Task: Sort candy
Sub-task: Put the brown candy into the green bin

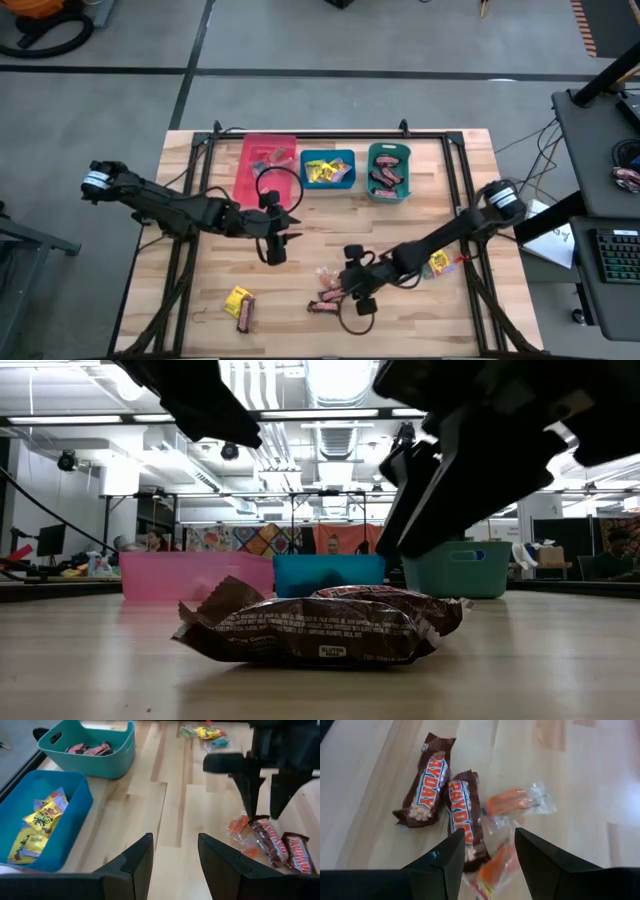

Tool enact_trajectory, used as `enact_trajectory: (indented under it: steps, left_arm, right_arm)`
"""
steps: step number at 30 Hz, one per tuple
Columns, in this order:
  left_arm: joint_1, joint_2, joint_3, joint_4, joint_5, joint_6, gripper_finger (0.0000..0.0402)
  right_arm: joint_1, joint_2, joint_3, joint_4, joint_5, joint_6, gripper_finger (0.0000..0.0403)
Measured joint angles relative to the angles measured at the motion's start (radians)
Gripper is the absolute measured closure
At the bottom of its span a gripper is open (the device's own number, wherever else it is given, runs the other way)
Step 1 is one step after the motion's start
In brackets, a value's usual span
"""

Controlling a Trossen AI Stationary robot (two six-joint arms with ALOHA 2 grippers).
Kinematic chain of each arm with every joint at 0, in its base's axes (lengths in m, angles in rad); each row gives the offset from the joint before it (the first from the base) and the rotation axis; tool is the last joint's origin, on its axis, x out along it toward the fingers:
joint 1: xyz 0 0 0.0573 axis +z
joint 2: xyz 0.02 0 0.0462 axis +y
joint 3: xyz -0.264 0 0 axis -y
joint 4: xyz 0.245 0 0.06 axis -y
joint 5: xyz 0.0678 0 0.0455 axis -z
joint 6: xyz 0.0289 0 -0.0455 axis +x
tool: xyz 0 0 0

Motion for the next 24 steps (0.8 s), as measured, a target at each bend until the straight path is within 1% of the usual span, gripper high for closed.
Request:
enact_trajectory:
  steps: [7, 11, 17, 20, 24]
  left_arm:
    - [-0.005, 0.000, 0.000, 0.008, 0.000, -0.008, 0.0262]
    - [-0.006, 0.000, 0.000, 0.020, 0.000, -0.008, 0.0262]
    - [-0.012, 0.000, 0.000, 0.047, 0.000, -0.008, 0.0262]
    - [-0.013, 0.000, 0.000, 0.057, 0.000, -0.008, 0.0262]
    - [-0.013, 0.000, 0.000, 0.060, 0.000, -0.008, 0.0262]
  right_arm:
    - [0.000, 0.072, 0.054, 0.002, -0.068, 0.010, 0.0236]
    - [0.000, 0.101, 0.065, 0.002, -0.071, 0.010, 0.0236]
    - [-0.015, 0.114, 0.048, 0.001, -0.072, 0.029, 0.0238]
    - [-0.018, 0.114, 0.041, 0.003, -0.070, 0.028, 0.0251]
    - [-0.018, 0.114, 0.041, 0.004, -0.076, 0.025, 0.0287]
